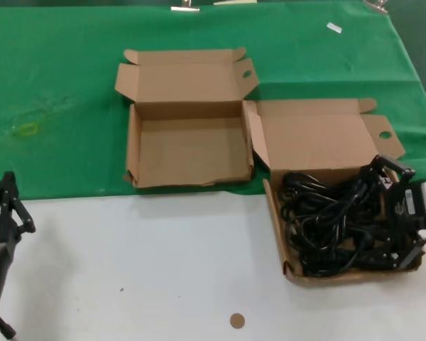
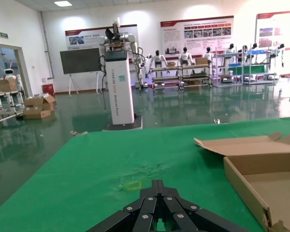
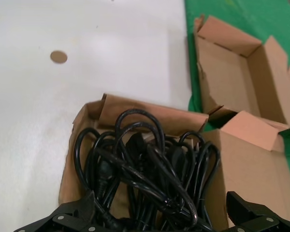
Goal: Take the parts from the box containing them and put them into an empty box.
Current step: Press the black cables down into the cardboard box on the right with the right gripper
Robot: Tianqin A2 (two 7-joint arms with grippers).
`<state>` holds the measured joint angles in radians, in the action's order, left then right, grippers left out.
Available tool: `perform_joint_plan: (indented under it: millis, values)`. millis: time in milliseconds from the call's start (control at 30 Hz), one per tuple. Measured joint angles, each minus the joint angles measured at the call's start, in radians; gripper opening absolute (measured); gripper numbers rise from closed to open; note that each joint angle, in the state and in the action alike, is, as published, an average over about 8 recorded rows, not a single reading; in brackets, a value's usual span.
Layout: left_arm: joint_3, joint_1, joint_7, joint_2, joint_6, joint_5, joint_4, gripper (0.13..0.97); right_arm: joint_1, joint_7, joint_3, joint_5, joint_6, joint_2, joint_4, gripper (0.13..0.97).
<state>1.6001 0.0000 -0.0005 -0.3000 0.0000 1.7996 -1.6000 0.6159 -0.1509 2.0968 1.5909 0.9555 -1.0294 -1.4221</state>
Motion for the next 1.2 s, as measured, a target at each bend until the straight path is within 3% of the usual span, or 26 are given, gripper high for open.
perform_joint_plan:
  millis: [233,533,833,1100,1200]
  values:
    - [0.000,0.000,0.000,0.000,0.000,0.000,0.000,0.144,0.066,-0.032,-0.001,-0.074,0.061,0.075,0.077,0.960]
    - [0.000,0.000,0.000,0.000,0.000,0.000,0.000,0.144,0.119,-0.059,-0.001,-0.140,0.094,0.149,0.163,0.895]
    - [0.000,0.000,0.000,0.000,0.000,0.000,0.000,0.144,0.142,-0.072,-0.005,-0.179,0.115,0.185,0.212,0.759]
    - [0.000,0.000,0.000,0.000,0.000,0.000,0.000,0.144,0.148,-0.075,-0.011,-0.200,0.125,0.200,0.231,0.551]
    - [0.000,0.000,0.000,0.000,0.000,0.000,0.000,0.144,0.149,-0.073,-0.013,-0.206,0.129,0.203,0.233,0.551]
